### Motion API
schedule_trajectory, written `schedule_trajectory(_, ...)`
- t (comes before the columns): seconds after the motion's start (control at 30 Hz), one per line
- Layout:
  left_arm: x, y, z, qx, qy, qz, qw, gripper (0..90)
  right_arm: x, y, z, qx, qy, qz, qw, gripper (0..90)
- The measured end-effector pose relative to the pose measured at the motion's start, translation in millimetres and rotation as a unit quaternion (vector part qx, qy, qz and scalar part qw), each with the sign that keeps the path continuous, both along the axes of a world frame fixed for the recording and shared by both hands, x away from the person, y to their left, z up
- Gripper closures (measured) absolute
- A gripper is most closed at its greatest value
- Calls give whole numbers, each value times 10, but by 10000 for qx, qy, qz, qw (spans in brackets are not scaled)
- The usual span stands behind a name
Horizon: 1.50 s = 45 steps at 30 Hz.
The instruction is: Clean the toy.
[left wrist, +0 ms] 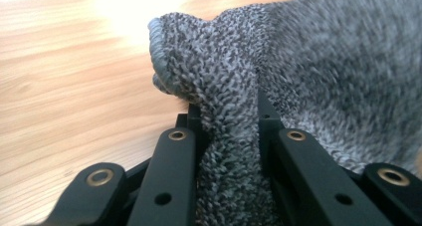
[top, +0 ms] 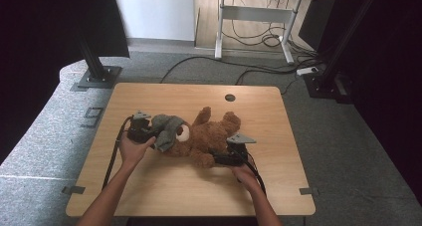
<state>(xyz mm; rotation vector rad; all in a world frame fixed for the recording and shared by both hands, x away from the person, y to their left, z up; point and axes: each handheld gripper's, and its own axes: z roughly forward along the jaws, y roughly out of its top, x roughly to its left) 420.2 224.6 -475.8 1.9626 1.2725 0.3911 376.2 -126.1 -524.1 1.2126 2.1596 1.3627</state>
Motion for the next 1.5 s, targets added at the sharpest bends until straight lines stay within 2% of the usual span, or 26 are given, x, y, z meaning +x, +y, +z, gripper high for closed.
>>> schedule_trajectory(0.07,23,67,-67,31,145,77,9999,766,-3,-1,-1,-6,1,3,10000,240)
schedule_trajectory(0.17,30,156,-168,-100,312,85,9994,765,-6,-6,-5,-4,-3,19,10000,240)
schedule_trajectory(0.23,14,178,-176,-172,291,64,9994,765,-5,-6,-8,11,-10,18,10000,240)
schedule_trajectory(0.33,-7,173,-105,-258,152,2,9996,765,1,-14,-10,29,-1,3,10000,241)
schedule_trajectory(0.47,-31,136,45,-588,-77,-213,9980,763,-1,-16,-13,25,-11,-3,10000,240)
schedule_trajectory(0.57,-55,79,155,-923,-232,-439,9945,763,-3,-15,-15,24,-16,-8,10000,240)
schedule_trajectory(0.7,-82,-60,263,-1041,-382,-662,9916,762,-4,-16,-18,24,-22,-10,10000,240)
schedule_trajectory(0.8,-88,-157,313,-1272,-393,-807,9878,762,-4,-16,-19,25,-27,-9,10000,240)
schedule_trajectory(0.97,-92,-329,398,-1433,-429,-1056,9831,761,-6,-13,-23,22,-33,-22,10000,241)
schedule_trajectory(1.07,-88,-418,443,-1612,-420,-1211,9786,761,-7,-13,-25,22,-40,-24,10000,242)
schedule_trajectory(1.17,-98,-548,498,-1647,-429,-1411,9753,760,-11,-8,-27,8,-58,-18,10000,242)
schedule_trajectory(1.23,-97,-653,521,-1605,-455,-1527,9741,760,-14,-5,-28,-4,-68,-16,10000,242)
schedule_trajectory(1.37,-63,-882,509,-1565,-386,-1727,9717,758,-23,-7,-29,-17,-72,4,10000,243)
schedule_trajectory(1.43,-44,-975,488,-1500,-340,-1804,9715,758,-24,-8,-29,-17,-71,6,10000,243)
schedule_trajectory(1.5,-22,-1048,458,-1427,-297,-1822,9724,756,-25,-9,-30,-17,-72,11,10000,243)
